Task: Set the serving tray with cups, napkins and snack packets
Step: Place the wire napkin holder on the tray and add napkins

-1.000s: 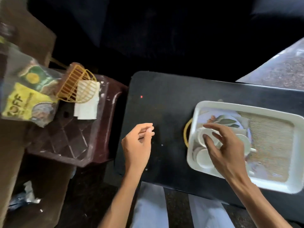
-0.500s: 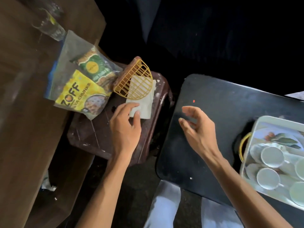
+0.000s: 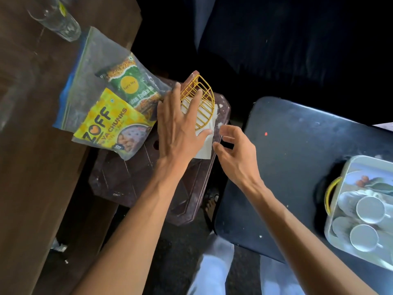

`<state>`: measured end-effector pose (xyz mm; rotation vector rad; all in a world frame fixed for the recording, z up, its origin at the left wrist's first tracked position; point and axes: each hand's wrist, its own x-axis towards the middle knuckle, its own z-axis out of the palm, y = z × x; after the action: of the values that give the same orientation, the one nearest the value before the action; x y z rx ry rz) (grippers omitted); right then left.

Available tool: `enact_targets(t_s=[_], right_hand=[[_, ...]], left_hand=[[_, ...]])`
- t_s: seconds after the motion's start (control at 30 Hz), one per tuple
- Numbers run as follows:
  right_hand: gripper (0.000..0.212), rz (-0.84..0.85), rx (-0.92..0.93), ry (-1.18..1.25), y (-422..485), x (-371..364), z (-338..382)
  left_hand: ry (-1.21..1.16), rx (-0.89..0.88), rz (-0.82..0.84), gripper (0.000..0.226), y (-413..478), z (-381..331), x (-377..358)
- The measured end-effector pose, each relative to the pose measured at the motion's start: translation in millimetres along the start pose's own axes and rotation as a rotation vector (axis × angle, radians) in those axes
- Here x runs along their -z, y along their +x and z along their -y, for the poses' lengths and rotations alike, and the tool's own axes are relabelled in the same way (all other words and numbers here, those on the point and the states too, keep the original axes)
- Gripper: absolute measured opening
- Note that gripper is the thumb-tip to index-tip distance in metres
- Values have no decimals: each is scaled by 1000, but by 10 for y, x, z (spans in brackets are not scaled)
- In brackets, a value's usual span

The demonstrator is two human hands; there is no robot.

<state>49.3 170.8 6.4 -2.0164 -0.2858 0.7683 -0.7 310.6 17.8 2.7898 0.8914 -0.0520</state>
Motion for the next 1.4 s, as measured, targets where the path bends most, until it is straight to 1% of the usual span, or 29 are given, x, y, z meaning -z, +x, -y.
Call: enact_targets(t_s=[0.03, 0.1, 0.2, 0.27, 0.33, 0.47, 0.53, 0.63, 0.73, 0.8, 0.9, 1.0, 1.07, 1.17, 1.27, 1.33, 1.4], right_hand=[[40, 1, 0, -4, -2, -8, 0], [40, -1, 2, -6, -10, -13, 1], [37, -6, 7, -1, -26, -10, 2], [36, -14, 6, 13, -45, -2, 13], [35, -34, 7, 38, -69, 22, 32], [32, -78, 13, 142, -151, 130, 90], [32, -84, -5, 209, -224, 212, 111], [35, -56, -17, 306, -367, 386, 108], [29, -22, -17, 375, -550, 609, 23], [24, -24, -16, 378, -680, 775, -76], [22, -49, -19, 346, -882, 1079, -263], [23, -72, -13, 287, -1064, 1428, -453], [24, -103, -19, 285, -1179, 1677, -573], [26, -172, -17, 246, -1344, 2072, -726], [24, -246, -24, 170, -1503, 2472, -865], [26, -310, -32, 158, -1611, 2744, -959], [27, -367, -41, 131, -1713, 3015, -1046]], left_hand=[[13, 1, 0, 98, 16, 2, -17], [12, -2, -34, 95, 46, 12, -36], [-29, 7, -73, 90, 85, 31, -36], [-62, 5, -83, 91, 93, 45, -8], [-103, 5, -127, 91, 64, 60, 45], [-275, 62, -288, 85, -166, 3, 193], [-388, 84, -313, 83, -335, -91, 258], [-604, 160, -254, 85, -585, -302, 302], [-862, 228, -207, 82, -847, -592, 249], [-990, 277, -157, 78, -1019, -798, 167], [-1125, 320, -31, 70, -1234, -1111, 43], [-1150, 278, 77, 63, -1400, -1452, -58], [-1102, 246, 127, 62, -1496, -1720, -89], [-1021, 196, 116, 52, -1608, -2150, -85], [-1117, 194, 182, 37, -1716, -2612, -82], [-1216, 228, 245, 31, -1771, -2923, -75], [-1275, 218, 286, 27, -1810, -3219, -78]])
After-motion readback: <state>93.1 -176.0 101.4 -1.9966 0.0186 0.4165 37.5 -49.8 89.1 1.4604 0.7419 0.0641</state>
